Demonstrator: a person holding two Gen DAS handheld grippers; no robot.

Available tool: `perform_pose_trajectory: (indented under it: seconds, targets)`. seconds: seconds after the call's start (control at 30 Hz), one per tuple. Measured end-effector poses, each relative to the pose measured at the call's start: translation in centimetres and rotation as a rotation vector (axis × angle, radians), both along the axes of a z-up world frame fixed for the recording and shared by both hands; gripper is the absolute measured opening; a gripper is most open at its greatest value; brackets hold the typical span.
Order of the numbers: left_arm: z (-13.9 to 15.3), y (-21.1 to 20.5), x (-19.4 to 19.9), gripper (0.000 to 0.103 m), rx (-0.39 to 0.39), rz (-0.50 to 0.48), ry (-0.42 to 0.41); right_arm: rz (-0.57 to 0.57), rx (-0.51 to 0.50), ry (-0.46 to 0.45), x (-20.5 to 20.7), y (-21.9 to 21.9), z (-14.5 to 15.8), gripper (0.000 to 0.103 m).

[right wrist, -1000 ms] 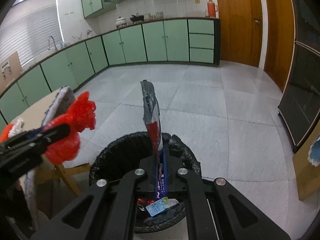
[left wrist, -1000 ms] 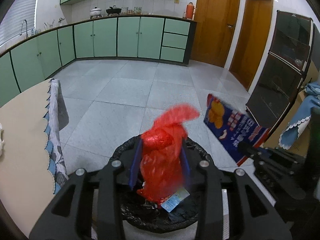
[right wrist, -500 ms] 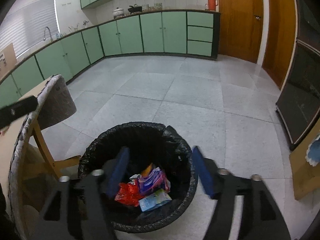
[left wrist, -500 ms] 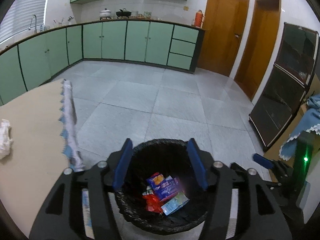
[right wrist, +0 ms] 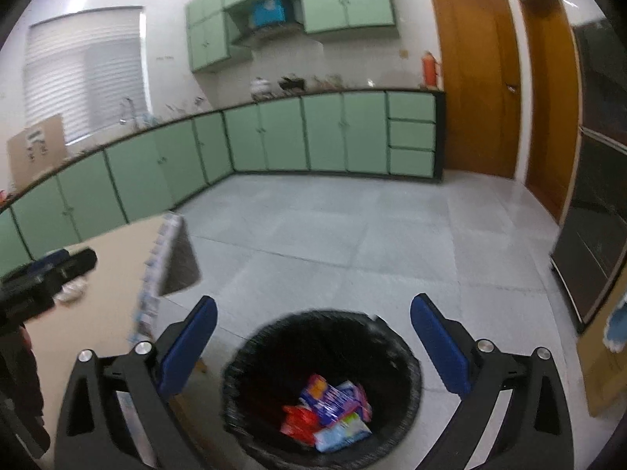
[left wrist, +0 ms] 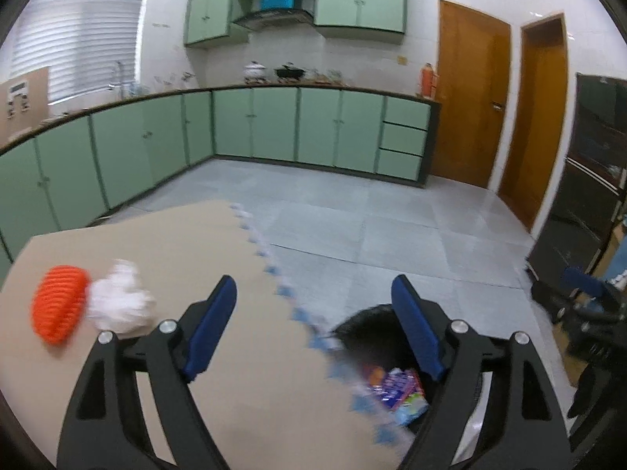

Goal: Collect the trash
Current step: 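Move both tools back to the table and grasp the orange mesh net with the left tool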

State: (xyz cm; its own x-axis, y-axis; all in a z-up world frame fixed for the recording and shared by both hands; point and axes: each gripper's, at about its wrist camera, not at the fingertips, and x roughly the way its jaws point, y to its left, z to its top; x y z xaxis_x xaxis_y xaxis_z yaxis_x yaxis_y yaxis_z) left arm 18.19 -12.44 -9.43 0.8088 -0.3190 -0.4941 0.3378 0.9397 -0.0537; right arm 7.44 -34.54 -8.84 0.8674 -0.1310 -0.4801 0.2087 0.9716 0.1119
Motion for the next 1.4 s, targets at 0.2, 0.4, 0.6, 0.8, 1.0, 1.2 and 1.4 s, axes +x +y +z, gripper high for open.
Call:
perform_pose_trajectory:
  seconds: [0.2,0.4,0.6,0.8,1.0,1.2,1.4]
  targets:
    - [0.9,6.5,-0.4,0.079,0.040,0.134,-0.046,0.099,-0.003,-0.045,2.1,5.3,2.2,0.097]
    - [1.1,13.4,0.7,0.079,0.043,0.278,-0.039,0.188,-0.026,-0.056,4.8,11.3,2.5,0.097]
    - [0.1,20.0,3.0,0.079,0.052,0.437,-0.012,0.244,-0.054,-0.077,7.6,16.8,2.2,0.097]
    - [-1.4,23.7,5.4,0.078,0.049,0.498,0.046,0.273,-0.042,-0.084,11.0,20.8,1.7,0.097]
    - [-3.4,25.2,7.0,0.077,0.028,0.501,0.134,0.305,-0.056,-0.062,14.2,25.1,0.9,0.096]
    - [-4.6,25.9,8.5,0.072,0.011,0.482,0.206,0.319,-0.060,-0.025,16.0,26.7,-0.2,0.095]
    - [-5.5,25.9,9.5,0.042,0.004,0.466,0.259,0.336,-0.066,0.025,16.8,27.9,-1.6,0.092]
